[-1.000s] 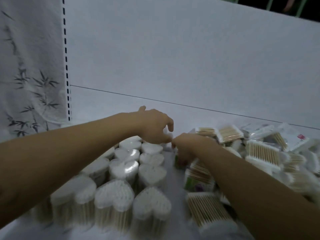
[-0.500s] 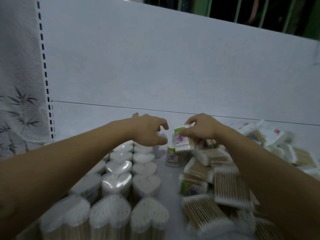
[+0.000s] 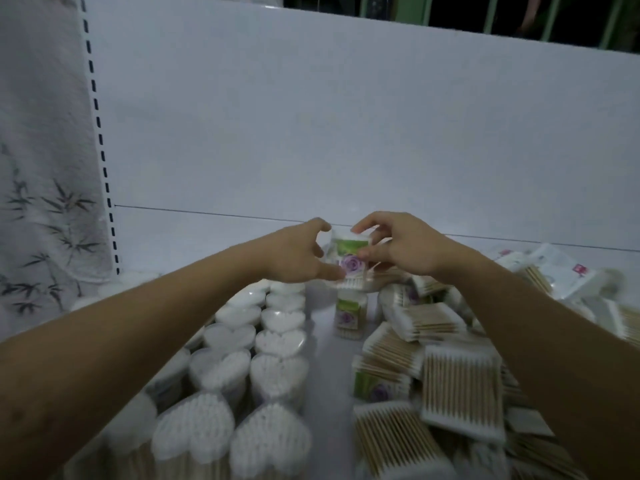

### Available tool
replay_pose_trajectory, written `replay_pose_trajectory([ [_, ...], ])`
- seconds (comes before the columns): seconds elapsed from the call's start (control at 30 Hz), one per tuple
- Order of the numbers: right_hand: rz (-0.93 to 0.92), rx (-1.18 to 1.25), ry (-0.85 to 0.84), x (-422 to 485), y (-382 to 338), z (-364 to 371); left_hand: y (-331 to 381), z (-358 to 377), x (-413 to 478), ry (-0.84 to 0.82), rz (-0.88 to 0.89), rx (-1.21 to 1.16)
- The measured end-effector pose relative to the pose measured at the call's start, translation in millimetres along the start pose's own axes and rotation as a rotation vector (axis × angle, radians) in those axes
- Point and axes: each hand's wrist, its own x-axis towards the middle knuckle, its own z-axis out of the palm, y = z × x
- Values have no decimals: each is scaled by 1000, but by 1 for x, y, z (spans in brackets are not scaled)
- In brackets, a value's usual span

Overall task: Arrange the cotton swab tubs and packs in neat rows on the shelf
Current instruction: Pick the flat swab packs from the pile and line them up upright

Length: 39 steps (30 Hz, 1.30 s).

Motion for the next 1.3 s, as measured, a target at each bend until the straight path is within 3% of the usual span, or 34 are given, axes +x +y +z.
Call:
replay_pose_trajectory([
  [0.1,-21,89,13,0,4,3,-1,3,-1,26,-16,-127],
  [0.37,-134,-173,-77,2,3,9,-2,9,-6,151,18,-94],
  [0.57,-159,-250,-106,7,-1,11,-5,10,-5,150,-29,-163],
  [0.77,0,262,-35,7,11,7,-7,17,-4,188,-110,-259],
  [1.0,17,548,-23,8,6,4,-1,14,-4,120,-227,-826],
  [1.07,-19,350,-5,9,6,4,2,11,-3,240,-190,-830],
  [1.17,-100,-364,54,13,10,3,5,2,-2,413,-128,-525],
  [1.3,-101,-790,-44,11,14,11,0,0,-5,360,-65,-258],
])
